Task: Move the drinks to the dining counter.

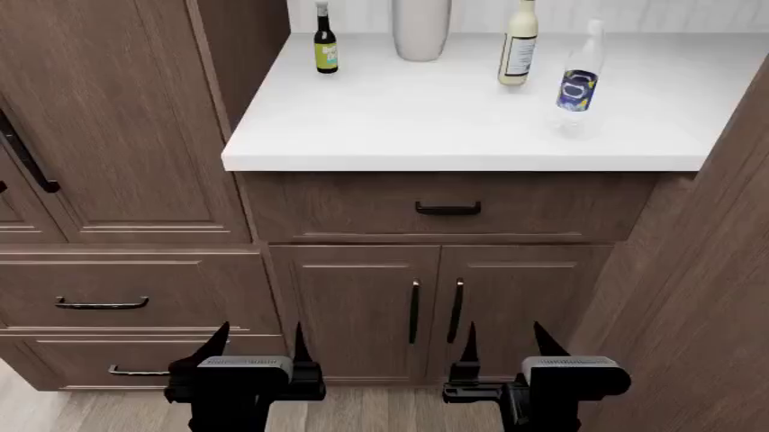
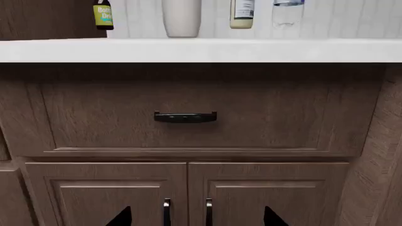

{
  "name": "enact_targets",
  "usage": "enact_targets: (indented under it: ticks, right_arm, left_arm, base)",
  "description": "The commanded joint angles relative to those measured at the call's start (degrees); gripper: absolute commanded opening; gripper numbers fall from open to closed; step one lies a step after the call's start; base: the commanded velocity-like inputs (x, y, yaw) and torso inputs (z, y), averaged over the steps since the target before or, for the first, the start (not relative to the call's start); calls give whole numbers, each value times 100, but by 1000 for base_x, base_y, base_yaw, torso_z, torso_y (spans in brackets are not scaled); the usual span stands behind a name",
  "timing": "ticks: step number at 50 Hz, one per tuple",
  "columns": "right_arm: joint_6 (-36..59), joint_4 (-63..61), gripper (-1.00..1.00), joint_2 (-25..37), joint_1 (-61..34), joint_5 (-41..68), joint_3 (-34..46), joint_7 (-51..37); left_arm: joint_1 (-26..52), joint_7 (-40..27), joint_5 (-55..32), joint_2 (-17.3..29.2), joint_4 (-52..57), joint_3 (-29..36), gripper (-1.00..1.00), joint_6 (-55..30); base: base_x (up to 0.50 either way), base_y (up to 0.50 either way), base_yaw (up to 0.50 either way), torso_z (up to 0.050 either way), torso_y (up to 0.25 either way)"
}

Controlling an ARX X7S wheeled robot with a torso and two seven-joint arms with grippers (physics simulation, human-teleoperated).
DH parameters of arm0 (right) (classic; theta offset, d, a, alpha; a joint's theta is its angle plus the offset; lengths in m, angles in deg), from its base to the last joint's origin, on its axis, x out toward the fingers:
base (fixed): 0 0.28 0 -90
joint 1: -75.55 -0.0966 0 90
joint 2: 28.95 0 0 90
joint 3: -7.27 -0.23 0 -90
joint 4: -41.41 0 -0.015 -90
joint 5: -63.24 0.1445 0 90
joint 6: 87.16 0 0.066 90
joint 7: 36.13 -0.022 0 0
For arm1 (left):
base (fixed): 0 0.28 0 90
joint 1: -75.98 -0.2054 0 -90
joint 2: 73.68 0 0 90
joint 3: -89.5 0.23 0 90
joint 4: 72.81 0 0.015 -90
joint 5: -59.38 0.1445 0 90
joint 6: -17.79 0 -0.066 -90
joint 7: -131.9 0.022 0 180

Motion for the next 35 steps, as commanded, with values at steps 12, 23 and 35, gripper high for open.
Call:
enact_targets:
  ticks: [12, 23, 35]
  right_arm:
    - [-23, 34, 100, 257, -37, 340, 319, -305]
    - [2007, -2756, 100, 566, 187, 346, 252, -740]
    - [4291, -5105, 100, 1004, -580, 847, -76, -682]
  left_arm:
    - [35, -351, -192, 273, -27, 329, 100, -17]
    - [-70, -682, 389, 526, 2421, 632, 100, -1661]
    - [1788, -120, 913, 939, 4595, 709, 100, -5540]
  base:
    - [0, 0, 0, 0, 0]
    - [0, 0, 0, 0, 0]
    - [0, 0, 0, 0, 0]
